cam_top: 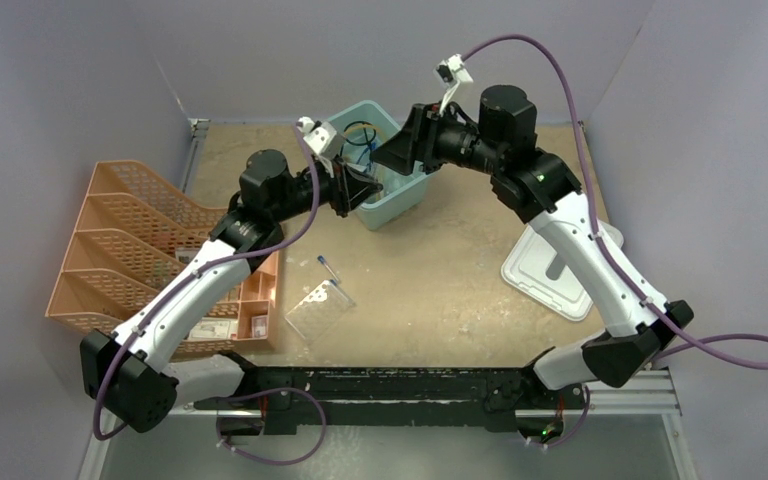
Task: Organize the chemistry lab equipment
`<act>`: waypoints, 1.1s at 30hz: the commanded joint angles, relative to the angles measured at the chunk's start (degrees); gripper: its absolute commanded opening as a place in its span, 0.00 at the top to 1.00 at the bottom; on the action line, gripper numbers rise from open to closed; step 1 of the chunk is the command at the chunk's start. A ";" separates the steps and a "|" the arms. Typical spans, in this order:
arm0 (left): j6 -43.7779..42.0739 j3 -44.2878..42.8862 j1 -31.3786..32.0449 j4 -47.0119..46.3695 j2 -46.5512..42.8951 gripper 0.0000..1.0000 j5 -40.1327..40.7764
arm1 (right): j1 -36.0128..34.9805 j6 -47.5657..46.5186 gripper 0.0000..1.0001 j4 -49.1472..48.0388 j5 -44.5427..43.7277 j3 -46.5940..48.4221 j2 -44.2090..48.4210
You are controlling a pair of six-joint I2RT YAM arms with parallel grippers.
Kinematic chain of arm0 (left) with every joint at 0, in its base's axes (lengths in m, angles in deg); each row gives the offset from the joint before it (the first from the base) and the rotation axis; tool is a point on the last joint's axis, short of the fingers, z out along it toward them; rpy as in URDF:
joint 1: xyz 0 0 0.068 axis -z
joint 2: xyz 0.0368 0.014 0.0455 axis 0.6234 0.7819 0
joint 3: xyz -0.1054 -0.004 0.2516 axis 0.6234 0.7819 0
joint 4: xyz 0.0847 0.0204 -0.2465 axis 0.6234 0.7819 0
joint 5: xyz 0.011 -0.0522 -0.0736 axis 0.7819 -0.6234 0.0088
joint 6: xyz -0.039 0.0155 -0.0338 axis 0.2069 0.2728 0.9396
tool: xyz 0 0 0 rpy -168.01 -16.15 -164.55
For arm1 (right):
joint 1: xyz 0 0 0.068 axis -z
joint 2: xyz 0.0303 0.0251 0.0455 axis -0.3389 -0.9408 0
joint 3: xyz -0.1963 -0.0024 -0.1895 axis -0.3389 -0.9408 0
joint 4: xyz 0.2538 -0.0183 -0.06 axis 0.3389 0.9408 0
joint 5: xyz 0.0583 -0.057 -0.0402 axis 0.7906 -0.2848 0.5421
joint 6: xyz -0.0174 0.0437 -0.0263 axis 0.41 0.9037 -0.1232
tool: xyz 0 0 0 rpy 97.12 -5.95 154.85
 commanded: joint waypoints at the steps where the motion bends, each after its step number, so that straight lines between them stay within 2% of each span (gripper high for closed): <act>1: -8.17 -2.84 -0.07 1.05 0.78 1.00 -4.58 | 0.05 -1.80 0.37 5.99 0.49 3.91 -2.54; 8: -9.33 -2.13 -0.10 0.77 0.91 1.00 -7.00 | 0.10 -3.93 0.55 12.57 -2.81 8.37 -5.43; 11: -9.50 -1.80 -0.08 0.77 0.70 1.00 -7.16 | 0.10 -3.90 0.70 12.67 -1.17 8.95 -5.31; 18: -9.48 -0.96 -0.07 0.50 -0.27 1.00 -4.49 | 0.10 -5.33 0.89 13.45 0.88 8.82 -4.84; 20: -7.95 -1.17 -0.08 1.30 -0.43 0.71 -0.77 | 0.10 -5.81 0.90 13.81 0.35 8.75 -4.89; 22: -8.04 -0.98 -0.07 3.29 -0.97 0.48 3.71 | 0.10 -6.40 0.91 13.85 -1.82 8.58 -5.00; 23: -8.33 -0.24 -0.07 4.47 -1.96 0.42 6.86 | 0.10 -7.07 0.91 13.71 -3.44 8.28 -5.01; 25: -9.07 1.70 -0.16 5.23 -4.07 0.34 14.27 | 0.10 -9.17 0.91 12.21 -8.86 6.76 -4.78; 27: -8.40 3.28 -0.29 5.34 -6.20 0.30 23.56 | -0.01 -11.34 0.91 10.29 -11.81 4.75 -4.55; 31: -3.07 2.79 -1.81 5.60 -10.34 0.30 37.45 | -0.56 -14.97 0.91 4.91 -14.96 -1.48 -3.88; 33: 1.14 1.25 -1.83 5.89 -12.35 0.31 49.79 | -3.01 -16.71 0.91 2.83 -18.19 -4.56 -4.11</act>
